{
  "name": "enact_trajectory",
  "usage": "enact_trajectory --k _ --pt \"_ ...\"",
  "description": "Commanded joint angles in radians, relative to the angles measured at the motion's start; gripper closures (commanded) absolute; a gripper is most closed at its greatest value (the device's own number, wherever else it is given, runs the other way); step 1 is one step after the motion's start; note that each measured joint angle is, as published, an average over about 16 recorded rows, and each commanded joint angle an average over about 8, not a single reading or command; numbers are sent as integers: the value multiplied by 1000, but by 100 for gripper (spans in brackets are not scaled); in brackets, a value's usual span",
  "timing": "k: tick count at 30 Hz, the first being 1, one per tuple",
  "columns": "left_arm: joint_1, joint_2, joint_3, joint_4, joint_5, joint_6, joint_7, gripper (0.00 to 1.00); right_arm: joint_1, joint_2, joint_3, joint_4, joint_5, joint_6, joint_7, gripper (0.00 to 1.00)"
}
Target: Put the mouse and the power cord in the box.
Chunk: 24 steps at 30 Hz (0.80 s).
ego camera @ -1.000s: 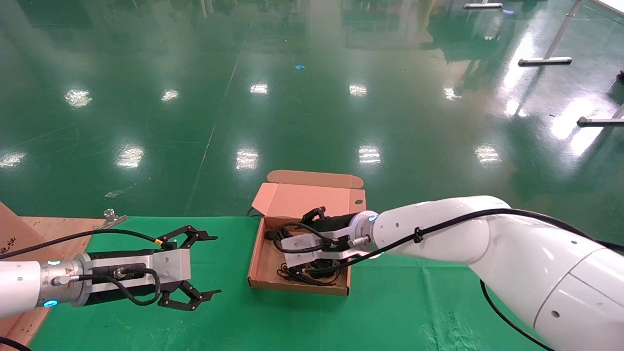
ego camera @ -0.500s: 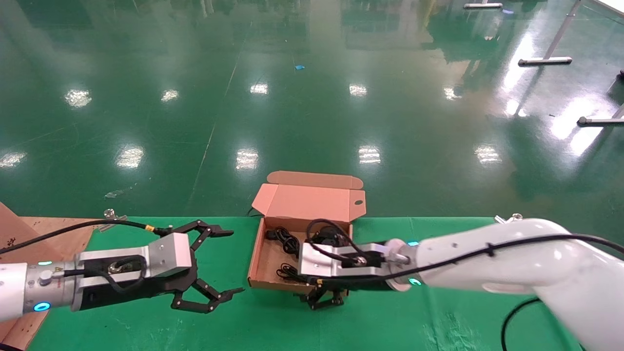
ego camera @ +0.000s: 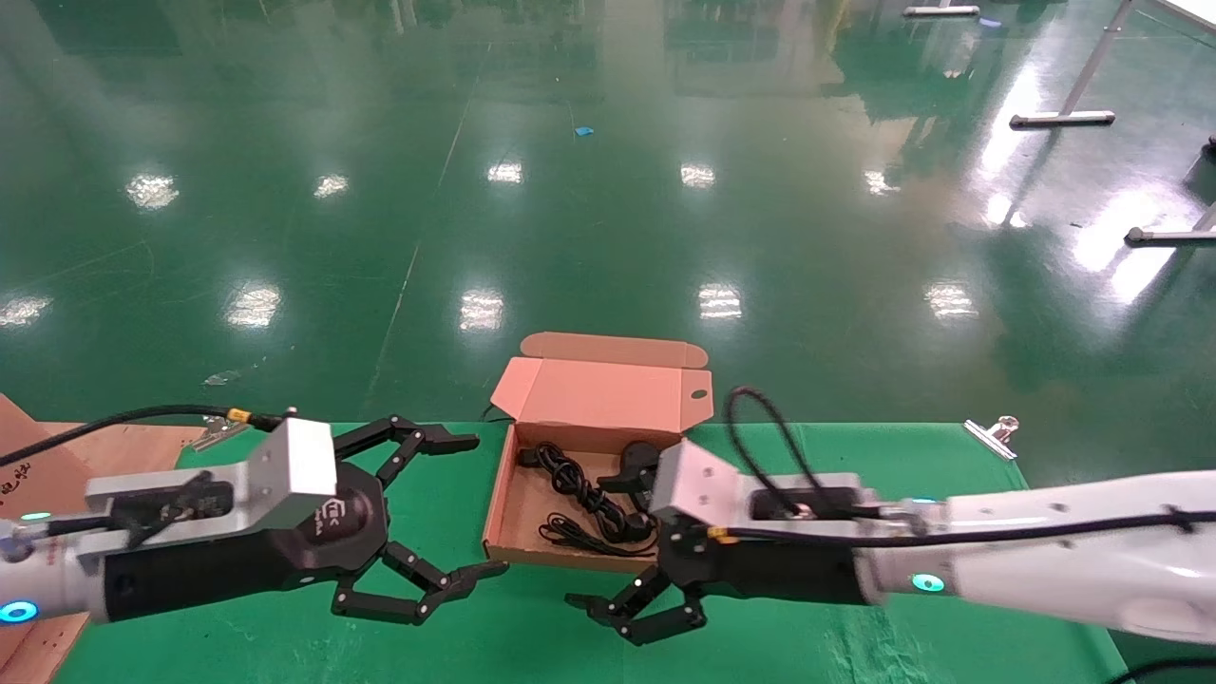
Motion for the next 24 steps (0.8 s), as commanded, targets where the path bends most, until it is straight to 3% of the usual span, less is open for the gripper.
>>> enact_trajectory --k 1,24 --pt "12 -5 -26 -18 -8 19 -26 0 -20 26 37 20 27 -29 12 0" --pt "148 -67 -321 -223 -104 233 -319 0 -245 319 458 254 341 -362 149 0"
